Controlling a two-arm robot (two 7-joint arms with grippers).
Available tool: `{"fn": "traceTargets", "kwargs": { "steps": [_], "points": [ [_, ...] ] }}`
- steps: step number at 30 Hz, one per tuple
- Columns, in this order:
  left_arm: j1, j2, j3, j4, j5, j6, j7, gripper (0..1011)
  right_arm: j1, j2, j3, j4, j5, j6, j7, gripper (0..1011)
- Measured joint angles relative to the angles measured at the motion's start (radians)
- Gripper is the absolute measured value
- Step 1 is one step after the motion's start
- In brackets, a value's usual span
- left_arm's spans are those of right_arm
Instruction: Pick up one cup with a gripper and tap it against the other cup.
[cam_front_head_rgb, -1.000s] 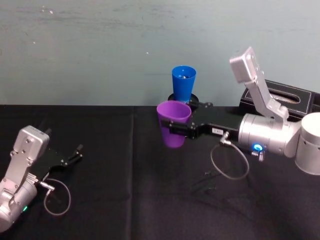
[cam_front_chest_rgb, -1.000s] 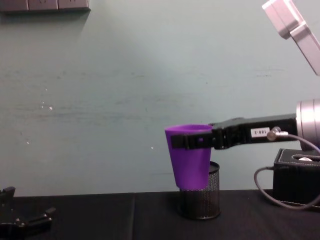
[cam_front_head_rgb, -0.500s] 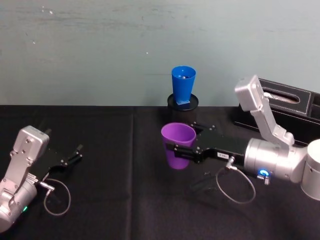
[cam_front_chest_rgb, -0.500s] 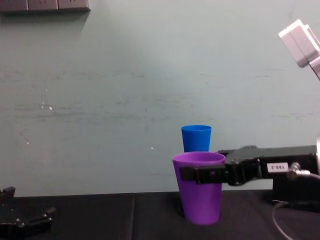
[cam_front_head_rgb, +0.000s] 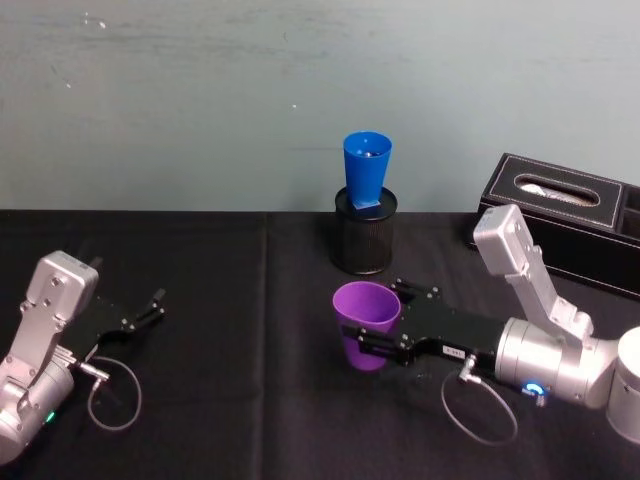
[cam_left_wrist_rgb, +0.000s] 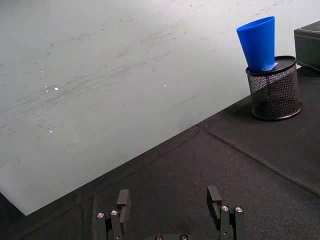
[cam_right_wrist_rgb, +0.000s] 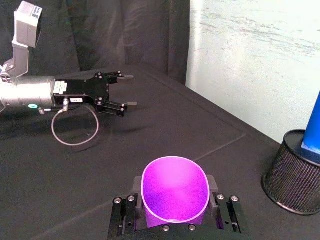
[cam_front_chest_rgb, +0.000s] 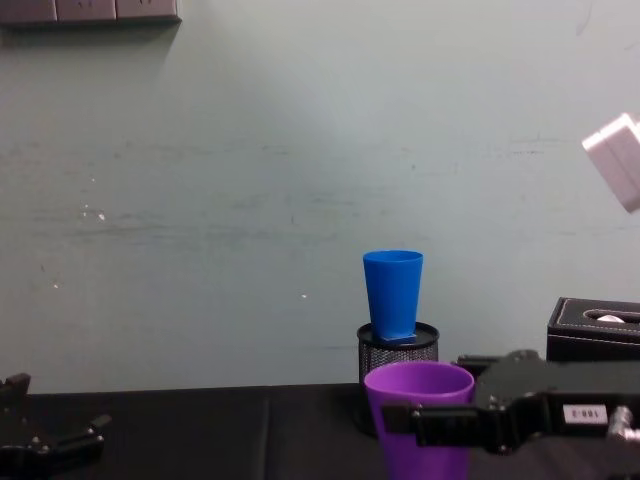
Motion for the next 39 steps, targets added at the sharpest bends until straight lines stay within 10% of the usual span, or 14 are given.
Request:
{"fn": "traceTargets", "kwargs": {
  "steps": [39],
  "points": [
    [0.000, 0.000, 0.000, 0.000, 0.000, 0.000, 0.000, 1005, -0.036, -0.112, 0.068, 0.227, -0.044, -0.157, 0.024, 724]
  ]
}}
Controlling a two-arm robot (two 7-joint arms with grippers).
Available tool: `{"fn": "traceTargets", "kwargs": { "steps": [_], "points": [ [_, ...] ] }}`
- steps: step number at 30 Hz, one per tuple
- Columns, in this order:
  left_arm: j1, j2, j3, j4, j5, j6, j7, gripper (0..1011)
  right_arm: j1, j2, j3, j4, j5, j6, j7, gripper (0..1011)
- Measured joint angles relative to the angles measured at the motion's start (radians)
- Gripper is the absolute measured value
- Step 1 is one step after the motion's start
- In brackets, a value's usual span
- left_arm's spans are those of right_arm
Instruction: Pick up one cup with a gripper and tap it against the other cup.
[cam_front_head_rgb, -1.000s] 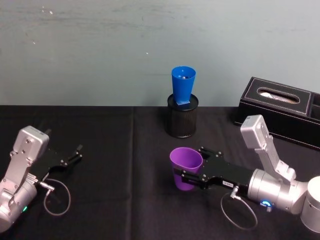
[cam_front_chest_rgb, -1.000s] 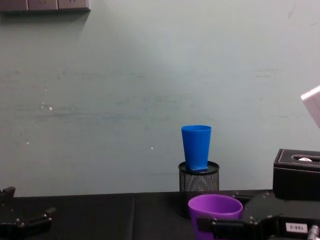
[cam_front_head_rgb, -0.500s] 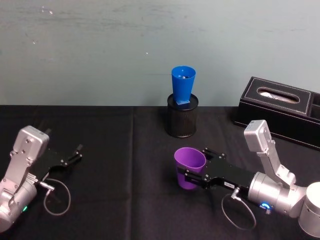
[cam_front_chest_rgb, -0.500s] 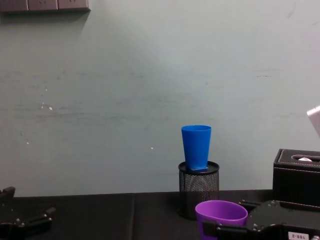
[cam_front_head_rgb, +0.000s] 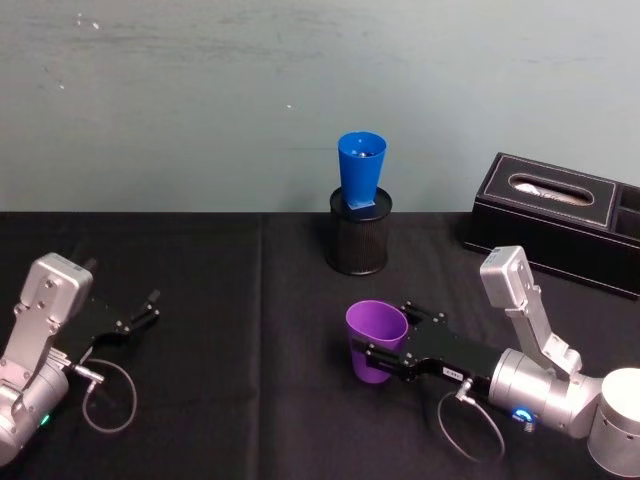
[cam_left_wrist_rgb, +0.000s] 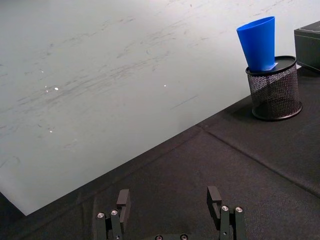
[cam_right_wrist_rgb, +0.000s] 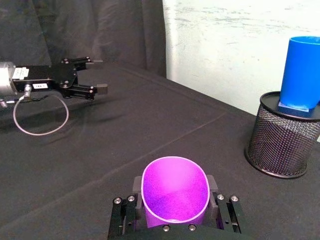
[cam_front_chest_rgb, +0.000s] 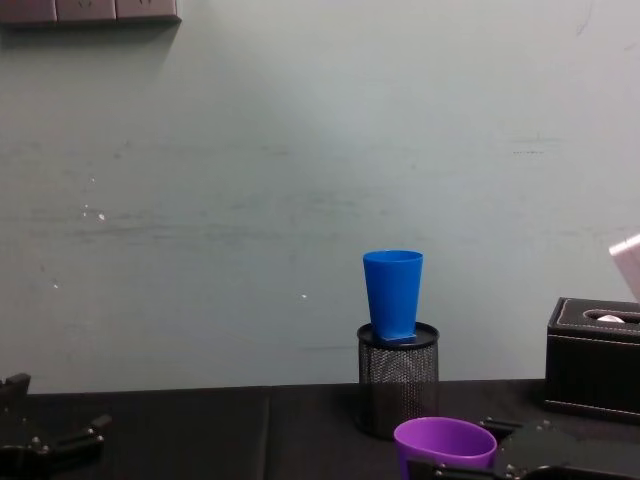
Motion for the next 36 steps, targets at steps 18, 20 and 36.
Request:
{"fn": "traceTargets", "kwargs": {
  "steps": [18, 20, 36],
  "points": [
    [0.000, 0.000, 0.000, 0.000, 0.000, 0.000, 0.000, 1005, 0.001, -0.012, 0.007, 0.019, -0.012, -0.002, 0.007, 724],
    [0.000, 0.000, 0.000, 0.000, 0.000, 0.000, 0.000, 1005, 0.001, -0.012, 0.007, 0.019, -0.012, -0.002, 0.007, 724],
    [0.000, 0.000, 0.000, 0.000, 0.000, 0.000, 0.000, 1005, 0.001, -0.011, 0.007, 0.016, -0.011, -0.002, 0.006, 728]
  ]
}}
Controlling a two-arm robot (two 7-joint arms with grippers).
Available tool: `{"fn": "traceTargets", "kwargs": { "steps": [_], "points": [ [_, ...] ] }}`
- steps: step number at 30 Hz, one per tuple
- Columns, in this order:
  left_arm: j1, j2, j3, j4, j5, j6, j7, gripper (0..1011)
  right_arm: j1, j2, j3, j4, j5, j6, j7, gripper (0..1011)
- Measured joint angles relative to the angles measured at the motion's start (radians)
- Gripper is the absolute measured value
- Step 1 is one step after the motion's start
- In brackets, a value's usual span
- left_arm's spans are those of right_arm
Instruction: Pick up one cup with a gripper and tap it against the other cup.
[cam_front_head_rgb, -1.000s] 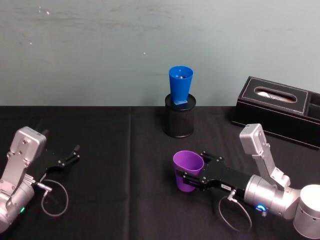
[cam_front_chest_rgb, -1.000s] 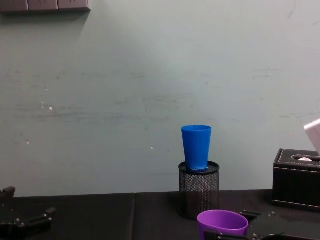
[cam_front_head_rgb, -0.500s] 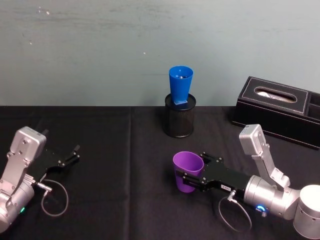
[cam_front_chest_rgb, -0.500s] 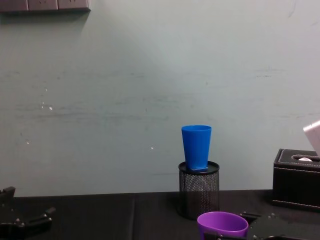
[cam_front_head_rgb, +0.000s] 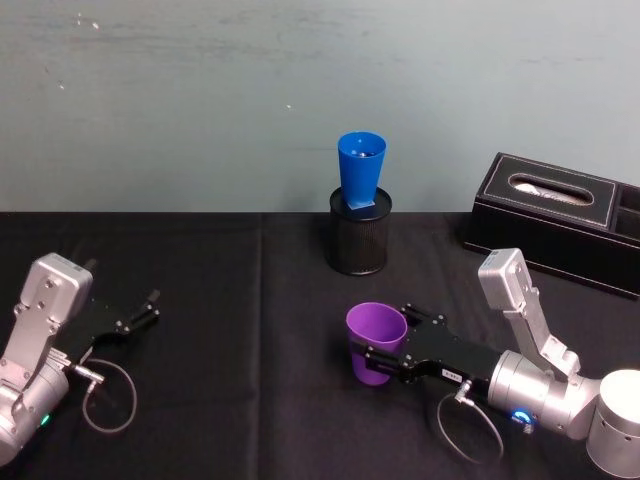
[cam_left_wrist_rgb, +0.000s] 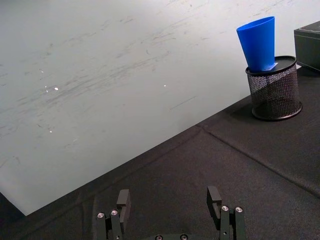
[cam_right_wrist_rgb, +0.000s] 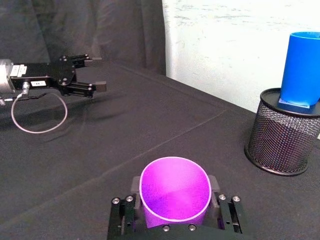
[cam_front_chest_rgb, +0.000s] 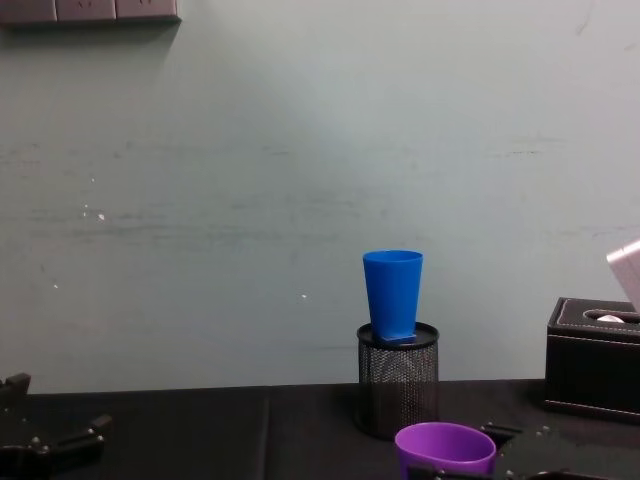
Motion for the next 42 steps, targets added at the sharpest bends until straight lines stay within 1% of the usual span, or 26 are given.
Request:
{"fn": "traceTargets", "kwargs": {
  "steps": [2, 4, 6, 8, 9, 11, 28, 32, 36, 40, 42],
  "points": [
    [0.000, 0.000, 0.000, 0.000, 0.000, 0.000, 0.000, 1005, 0.000, 0.000, 0.000, 0.000, 0.000, 0.000, 0.000, 785],
    [0.000, 0.000, 0.000, 0.000, 0.000, 0.000, 0.000, 1005, 0.000, 0.000, 0.000, 0.000, 0.000, 0.000, 0.000, 818],
    [0.000, 0.000, 0.000, 0.000, 0.000, 0.000, 0.000, 1005, 0.000, 0.000, 0.000, -0.001, 0.000, 0.000, 0.000, 887],
    [0.000, 0.000, 0.000, 0.000, 0.000, 0.000, 0.000, 1004, 0.000, 0.000, 0.000, -0.001, 0.000, 0.000, -0.001, 920],
    [0.000, 0.000, 0.000, 0.000, 0.000, 0.000, 0.000, 1005, 0.000, 0.000, 0.000, -0.001, 0.000, 0.000, -0.001, 966],
    [0.000, 0.000, 0.000, 0.000, 0.000, 0.000, 0.000, 1005, 0.000, 0.000, 0.000, -0.001, 0.001, 0.001, -0.001, 1003],
    [0.000, 0.000, 0.000, 0.000, 0.000, 0.000, 0.000, 1005, 0.000, 0.000, 0.000, -0.001, 0.002, 0.001, -0.002, 1000],
    [0.000, 0.000, 0.000, 0.000, 0.000, 0.000, 0.000, 1005, -0.004, 0.001, 0.003, -0.009, 0.002, -0.010, 0.000, 1000],
    [0.000, 0.000, 0.000, 0.000, 0.000, 0.000, 0.000, 1005, -0.012, 0.000, 0.022, -0.029, 0.023, -0.026, 0.007, 1000],
    [0.000, 0.000, 0.000, 0.000, 0.000, 0.000, 0.000, 1004, -0.018, 0.001, 0.045, -0.068, 0.049, -0.038, 0.007, 1000],
    [0.000, 0.000, 0.000, 0.000, 0.000, 0.000, 0.000, 1004, -0.021, 0.001, 0.063, -0.093, 0.056, -0.041, -0.011, 1000]
  ]
}}
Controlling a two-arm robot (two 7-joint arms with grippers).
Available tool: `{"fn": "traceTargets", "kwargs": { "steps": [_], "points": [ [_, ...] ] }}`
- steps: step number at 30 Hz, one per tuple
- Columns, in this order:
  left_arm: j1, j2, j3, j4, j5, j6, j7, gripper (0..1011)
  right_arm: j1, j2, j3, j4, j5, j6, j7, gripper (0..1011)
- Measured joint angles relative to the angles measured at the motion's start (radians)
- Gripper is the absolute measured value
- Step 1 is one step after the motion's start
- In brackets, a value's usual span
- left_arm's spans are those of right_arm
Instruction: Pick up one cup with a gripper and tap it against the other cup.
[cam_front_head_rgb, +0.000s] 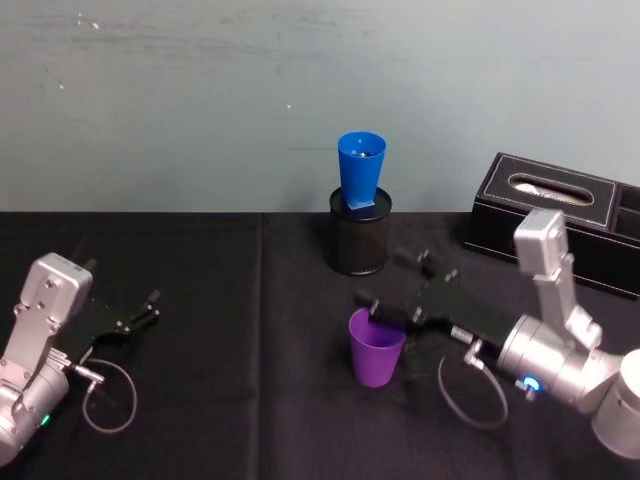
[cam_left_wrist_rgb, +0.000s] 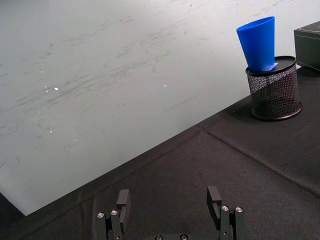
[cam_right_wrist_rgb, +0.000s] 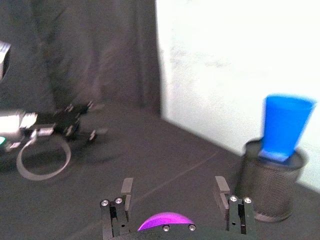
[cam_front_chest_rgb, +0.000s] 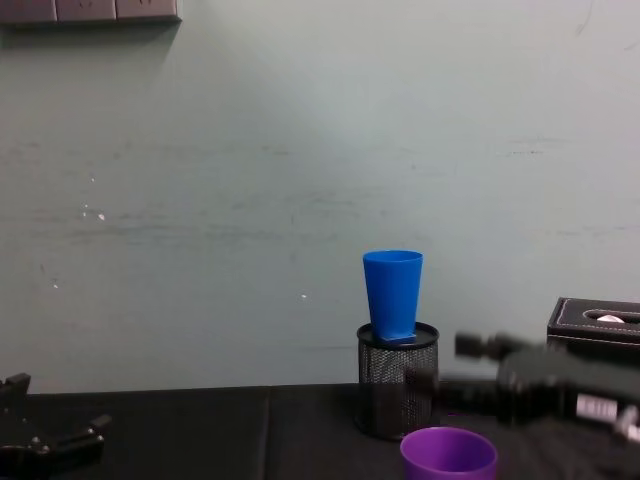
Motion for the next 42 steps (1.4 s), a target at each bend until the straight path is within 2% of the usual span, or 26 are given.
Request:
{"fn": "traceTargets", "kwargs": {
  "steps": [4, 5, 7, 10, 11, 12, 15, 18, 20, 24, 42],
  "points": [
    [0.000, 0.000, 0.000, 0.000, 0.000, 0.000, 0.000, 1004, -0.011, -0.004, 0.033, -0.050, -0.026, 0.008, -0.109, 1000],
    [0.000, 0.000, 0.000, 0.000, 0.000, 0.000, 0.000, 1005, -0.020, -0.012, 0.049, -0.070, -0.054, 0.027, -0.187, 1000],
    [0.000, 0.000, 0.000, 0.000, 0.000, 0.000, 0.000, 1005, -0.028, -0.025, 0.066, -0.086, -0.081, 0.051, -0.261, 1000],
    [0.000, 0.000, 0.000, 0.000, 0.000, 0.000, 0.000, 1005, -0.048, -0.069, 0.104, -0.098, -0.118, 0.121, -0.422, 1000],
    [0.000, 0.000, 0.000, 0.000, 0.000, 0.000, 0.000, 1005, -0.048, -0.069, 0.104, -0.098, -0.118, 0.121, -0.422, 1000],
    [0.000, 0.000, 0.000, 0.000, 0.000, 0.000, 0.000, 1005, -0.056, -0.089, 0.117, -0.098, -0.127, 0.146, -0.476, 1000],
    [0.000, 0.000, 0.000, 0.000, 0.000, 0.000, 0.000, 1005, -0.066, -0.125, 0.132, -0.086, -0.151, 0.183, -0.564, 1000],
    [0.000, 0.000, 0.000, 0.000, 0.000, 0.000, 0.000, 1005, -0.068, -0.154, 0.137, -0.065, -0.179, 0.206, -0.624, 1000],
    [0.000, 0.000, 0.000, 0.000, 0.000, 0.000, 0.000, 1005, -0.065, -0.166, 0.135, -0.046, -0.189, 0.209, -0.635, 1000],
    [0.000, 0.000, 0.000, 0.000, 0.000, 0.000, 0.000, 1005, -0.046, -0.191, 0.133, 0.019, -0.187, 0.187, -0.616, 1000],
    [0.000, 0.000, 0.000, 0.000, 0.000, 0.000, 0.000, 1005, -0.052, -0.179, 0.133, -0.010, -0.188, 0.194, -0.621, 1000]
  ]
}}
